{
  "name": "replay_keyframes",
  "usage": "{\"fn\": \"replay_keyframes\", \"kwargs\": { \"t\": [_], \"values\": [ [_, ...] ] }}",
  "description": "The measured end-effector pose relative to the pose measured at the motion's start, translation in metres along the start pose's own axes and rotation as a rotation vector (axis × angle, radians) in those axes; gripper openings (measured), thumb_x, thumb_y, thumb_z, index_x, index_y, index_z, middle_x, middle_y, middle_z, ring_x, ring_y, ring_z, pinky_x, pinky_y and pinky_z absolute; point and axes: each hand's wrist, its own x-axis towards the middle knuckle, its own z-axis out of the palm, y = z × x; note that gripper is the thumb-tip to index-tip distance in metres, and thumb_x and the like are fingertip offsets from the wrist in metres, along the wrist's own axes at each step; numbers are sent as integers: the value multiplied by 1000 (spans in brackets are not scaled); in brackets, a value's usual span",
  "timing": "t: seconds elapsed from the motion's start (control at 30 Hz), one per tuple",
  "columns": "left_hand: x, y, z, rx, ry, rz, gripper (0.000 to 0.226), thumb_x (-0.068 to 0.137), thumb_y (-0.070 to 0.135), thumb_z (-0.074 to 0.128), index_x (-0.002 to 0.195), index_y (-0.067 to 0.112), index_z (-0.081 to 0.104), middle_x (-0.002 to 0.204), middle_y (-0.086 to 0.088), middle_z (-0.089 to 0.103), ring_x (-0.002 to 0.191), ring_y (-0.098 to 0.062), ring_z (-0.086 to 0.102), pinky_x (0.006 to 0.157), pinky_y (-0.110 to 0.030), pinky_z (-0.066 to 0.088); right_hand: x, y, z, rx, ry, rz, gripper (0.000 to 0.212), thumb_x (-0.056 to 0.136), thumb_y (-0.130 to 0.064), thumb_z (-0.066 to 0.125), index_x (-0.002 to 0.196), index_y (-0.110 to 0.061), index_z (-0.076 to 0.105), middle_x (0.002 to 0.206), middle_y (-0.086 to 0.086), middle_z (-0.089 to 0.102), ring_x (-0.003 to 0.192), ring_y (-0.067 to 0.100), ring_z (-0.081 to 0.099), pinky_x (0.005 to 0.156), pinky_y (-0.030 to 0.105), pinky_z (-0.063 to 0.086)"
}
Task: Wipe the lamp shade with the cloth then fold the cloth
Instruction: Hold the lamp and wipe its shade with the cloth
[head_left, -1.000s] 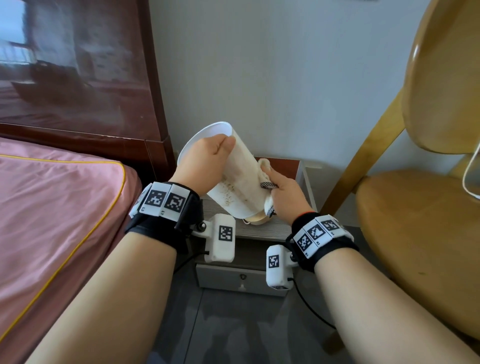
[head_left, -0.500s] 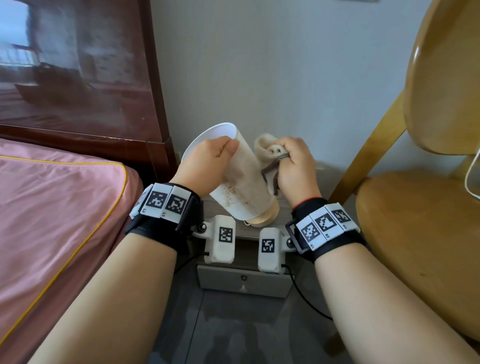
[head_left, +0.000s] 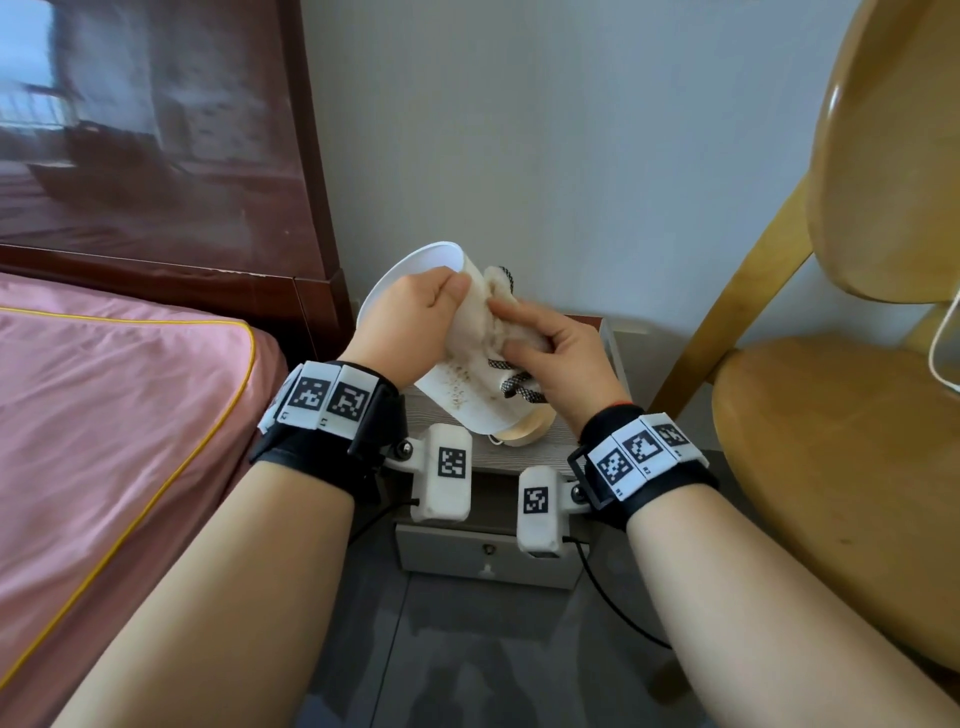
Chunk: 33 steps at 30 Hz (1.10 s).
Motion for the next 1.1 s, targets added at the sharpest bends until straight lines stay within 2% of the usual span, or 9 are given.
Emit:
{"fn": "replay_keyframes", "kwargs": {
  "t": [0.1, 0.2, 0.37, 0.43, 0.53, 0.63, 0.77, 0.93, 1.1],
  "values": [
    [2, -1, -4, -35, -17, -89, 44, 100, 34, 41, 59, 17, 41, 54, 5, 36, 51, -15, 37, 56, -30, 36, -2, 14, -8, -58, 31, 47, 43, 80, 13, 58, 111, -14, 71, 122, 1, 66, 111, 8, 62, 92, 24, 53],
    [3, -2, -12, -197, -90, -158, 24, 94, 13, 46, 82, 2, 64, 72, -8, 53, 70, -21, 50, 71, -30, 42, -3, 30, -16, -200, 66, 121, 42, 80, 10, 60, 107, -21, 71, 119, -3, 64, 114, 12, 58, 98, 35, 51],
    [-3, -11, -29, -364, -227, -89, 40, 87, 0, 54, 119, 20, 68, 109, 2, 74, 106, -13, 67, 101, -33, 48, 6, 44, -29, -361, 88, 184, 39, 85, -1, 62, 114, -27, 65, 116, -4, 63, 105, 13, 60, 91, 34, 55],
    [-1, -17, -32, -143, -204, -32, 20, 92, 19, 58, 102, 22, 75, 91, 1, 76, 86, -10, 68, 89, -32, 53, 8, 48, -33, -460, 102, 189, 42, 89, -11, 59, 127, -27, 54, 112, -6, 62, 95, 7, 60, 79, 25, 53],
    [-2, -19, -29, 140, -103, -10, 38, 94, 42, 52, 72, 16, 70, 51, 3, 50, 51, -9, 44, 57, -29, 40, 13, 48, -37, -435, 230, 242, 46, 91, -17, 53, 135, -24, 39, 105, -8, 56, 85, 2, 55, 66, 18, 44],
    [-4, -11, -23, 172, -61, -10, 47, 97, 40, 45, 66, 7, 56, 52, 4, 37, 50, -13, 36, 54, -28, 33, 19, 40, -38, -322, 399, 235, 35, 92, -15, 48, 126, -19, 43, 114, 0, 54, 91, 9, 56, 74, 25, 48],
    [-3, 1, -18, 58, -115, -44, 41, 101, 22, 39, 60, 20, 42, 60, 2, 35, 54, -13, 33, 43, -10, 29, 23, 16, -38, -71, 486, 219, 23, 89, -6, 43, 104, -16, 57, 104, 5, 61, 100, 22, 60, 90, 39, 51],
    [-6, 10, -19, 2, -214, -66, 31, 101, 15, 37, 96, -5, 60, 82, -12, 45, 74, -19, 39, 63, -25, 32, 19, -25, -30, 306, 295, 209, 33, 76, 0, 39, 66, -18, 65, 65, 3, 61, 66, 18, 57, 65, 31, 48],
    [-9, 16, -19, -61, -267, -37, 32, 102, 25, 42, 112, 6, 67, 109, -25, 65, 86, -27, 56, 78, -36, 44, 14, -47, -12, 327, 36, 59, 24, 78, 2, 47, 70, -13, 64, 65, 0, 63, 57, 11, 56, 53, 21, 48]
  ]
}}
